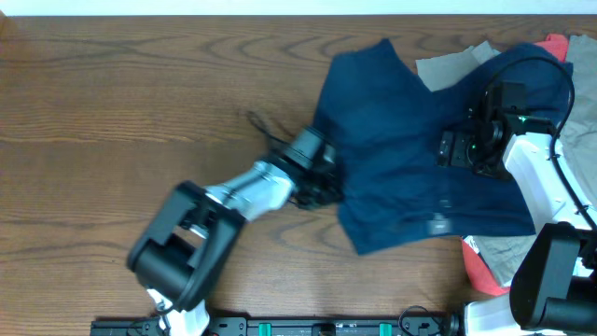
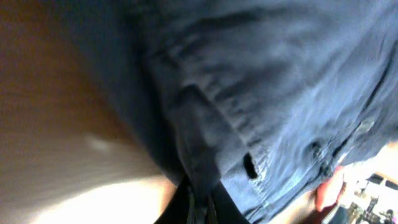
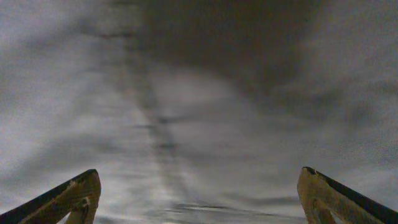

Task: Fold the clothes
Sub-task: 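Drag the shorts left with the left gripper to spread them flat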

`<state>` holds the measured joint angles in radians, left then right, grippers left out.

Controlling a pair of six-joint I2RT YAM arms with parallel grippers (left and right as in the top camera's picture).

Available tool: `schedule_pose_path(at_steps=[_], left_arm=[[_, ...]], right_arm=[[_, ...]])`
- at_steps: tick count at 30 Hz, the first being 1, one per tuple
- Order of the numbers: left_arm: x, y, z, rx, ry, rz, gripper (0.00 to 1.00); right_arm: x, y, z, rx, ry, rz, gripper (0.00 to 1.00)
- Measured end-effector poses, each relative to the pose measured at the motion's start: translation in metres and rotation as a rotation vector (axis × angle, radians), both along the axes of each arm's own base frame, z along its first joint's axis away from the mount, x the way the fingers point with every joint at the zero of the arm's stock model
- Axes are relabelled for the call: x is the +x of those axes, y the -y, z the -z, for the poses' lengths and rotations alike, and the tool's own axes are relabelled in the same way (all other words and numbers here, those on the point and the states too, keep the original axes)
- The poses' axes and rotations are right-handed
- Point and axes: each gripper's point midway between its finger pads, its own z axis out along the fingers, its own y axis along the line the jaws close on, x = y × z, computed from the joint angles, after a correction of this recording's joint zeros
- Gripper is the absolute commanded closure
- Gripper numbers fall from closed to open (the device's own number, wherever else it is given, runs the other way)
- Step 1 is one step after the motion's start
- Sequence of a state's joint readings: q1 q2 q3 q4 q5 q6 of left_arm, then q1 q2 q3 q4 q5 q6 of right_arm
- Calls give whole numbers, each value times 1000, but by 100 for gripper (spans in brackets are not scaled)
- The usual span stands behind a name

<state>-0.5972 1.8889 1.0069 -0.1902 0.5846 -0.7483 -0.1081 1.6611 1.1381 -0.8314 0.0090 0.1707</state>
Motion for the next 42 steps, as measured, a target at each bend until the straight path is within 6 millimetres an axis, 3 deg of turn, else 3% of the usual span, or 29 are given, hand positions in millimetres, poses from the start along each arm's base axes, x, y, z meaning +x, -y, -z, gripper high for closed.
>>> schedule_pose_path(at_steps=[4, 9, 10, 12, 13, 14, 16, 20, 25, 29, 34, 36, 37, 39, 41, 42], left_arm=[[46, -70, -16, 13, 38, -129, 94], [128, -178, -65, 1, 224, -365, 94], [143, -201, -76, 2, 263, -415, 83], [169, -248, -99, 11, 338, -515, 33], [177, -268, -109, 18, 371, -550, 2], [185, -301, -126, 21, 418, -609, 2], [181, -311, -132, -5, 403, -623, 2], [135, -289, -114, -54, 158, -598, 2], [76, -237, -90, -47, -127, -502, 2], [40, -195, -67, -8, -237, -398, 2], [12, -145, -37, 13, -263, -308, 1], [2, -125, -27, 14, -258, -274, 11], [-2, -117, -23, 14, -257, -260, 21], [-14, -102, -16, 23, -259, -234, 52], [-25, -96, -7, 60, -280, -234, 76], [-29, -95, -4, 81, -285, -238, 94]], right_arm=[[-3, 10, -9, -55, -15, 12, 1], [10, 16, -44, -94, 86, 22, 1], [11, 16, -47, -96, 95, 23, 1], [13, 17, -54, -102, 119, 25, 1], [14, 18, -56, -104, 125, 26, 1], [13, 18, -57, -104, 125, 26, 1], [14, 17, -56, -100, 126, 25, 1], [15, 13, -56, -80, 131, 19, 1], [16, 11, -57, -67, 137, 15, 1], [17, 10, -57, -63, 140, 14, 1], [18, 9, -57, -53, 144, 11, 1], [18, 8, -57, -49, 144, 9, 1], [18, 8, -57, -47, 144, 9, 1], [18, 7, -57, -46, 145, 9, 1], [18, 7, -57, -44, 144, 8, 1], [17, 7, -57, -43, 143, 8, 2]])
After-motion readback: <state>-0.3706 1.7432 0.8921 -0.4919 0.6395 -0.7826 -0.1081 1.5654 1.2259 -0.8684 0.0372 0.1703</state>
